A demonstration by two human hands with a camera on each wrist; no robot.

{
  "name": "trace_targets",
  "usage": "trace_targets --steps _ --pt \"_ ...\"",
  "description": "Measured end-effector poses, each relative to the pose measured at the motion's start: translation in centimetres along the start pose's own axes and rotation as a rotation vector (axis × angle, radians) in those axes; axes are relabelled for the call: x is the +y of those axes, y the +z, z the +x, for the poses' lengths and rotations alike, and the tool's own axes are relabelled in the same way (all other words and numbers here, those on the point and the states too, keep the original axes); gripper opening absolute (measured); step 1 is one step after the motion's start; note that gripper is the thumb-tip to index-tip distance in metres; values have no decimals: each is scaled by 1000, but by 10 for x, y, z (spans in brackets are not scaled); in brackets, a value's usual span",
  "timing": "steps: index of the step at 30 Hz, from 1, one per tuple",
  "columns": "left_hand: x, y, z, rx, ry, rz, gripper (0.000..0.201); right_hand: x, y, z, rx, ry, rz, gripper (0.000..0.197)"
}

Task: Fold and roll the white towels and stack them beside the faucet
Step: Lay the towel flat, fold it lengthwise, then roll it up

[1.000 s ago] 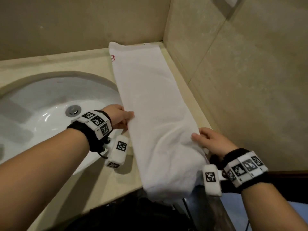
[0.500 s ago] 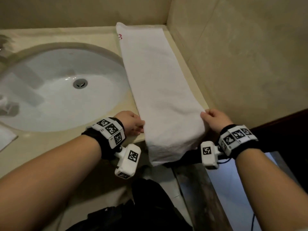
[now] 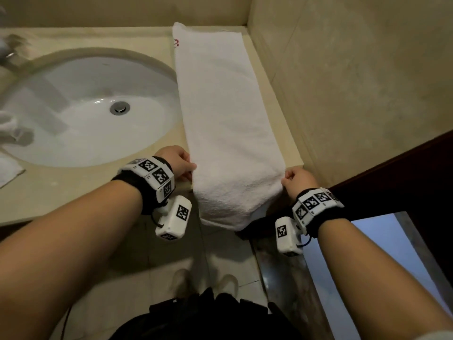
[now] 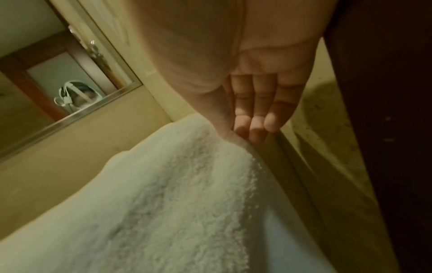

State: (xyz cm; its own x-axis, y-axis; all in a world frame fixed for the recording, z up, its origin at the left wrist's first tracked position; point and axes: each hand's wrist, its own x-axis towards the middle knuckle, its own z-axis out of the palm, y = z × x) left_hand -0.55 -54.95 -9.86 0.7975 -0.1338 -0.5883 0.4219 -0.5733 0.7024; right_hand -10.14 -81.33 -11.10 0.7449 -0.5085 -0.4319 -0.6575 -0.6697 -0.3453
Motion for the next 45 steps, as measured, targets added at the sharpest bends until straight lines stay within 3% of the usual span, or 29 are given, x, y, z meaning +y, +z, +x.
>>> trace_targets --steps 6,9,11,14,17,18,20,22,27,34,37,39,45 --pt "-1 1 -4 64 31 60 26 2 -2 2 -56 -22 120 34" --pt "-4 2 -8 106 74 65 23 1 -1 -1 27 -46 156 15" --pt "-7 3 -17 93 102 49 18 -5 -5 -7 101 -92 167 13" --pt "-32 6 -41 47 138 -5 13 -25 -8 -26 226 -407 -52 20" --pt "-81 26 -53 -4 81 -19 6 -59 13 -38 64 -878 -307 21" --pt "-94 37 -52 -22 45 -4 12 -69 23 -40 13 -985 -369 24" --pt "-115 63 -38 -57 10 -14 43 -85 43 -37 -27 -1083 -440 28" --pt "-123 87 -19 -67 12 18 55 -89 55 -30 -20 -1087 -430 29" --pt "-151 116 -3 -163 -46 194 34 -79 62 -18 -16 -1071 -294 33" --pt "-171 96 -31 -305 -84 536 22 -81 56 -15 -105 -1043 -224 29" --pt "-141 70 -39 -303 -59 626 19 -84 42 -16 -199 -998 -214 22" --pt "-113 47 -44 -292 -10 573 13 -88 30 -12 -261 -946 -208 18" --pt "-4 -35 -29 -129 206 284 14 -122 -18 37 -183 -691 -71 20"
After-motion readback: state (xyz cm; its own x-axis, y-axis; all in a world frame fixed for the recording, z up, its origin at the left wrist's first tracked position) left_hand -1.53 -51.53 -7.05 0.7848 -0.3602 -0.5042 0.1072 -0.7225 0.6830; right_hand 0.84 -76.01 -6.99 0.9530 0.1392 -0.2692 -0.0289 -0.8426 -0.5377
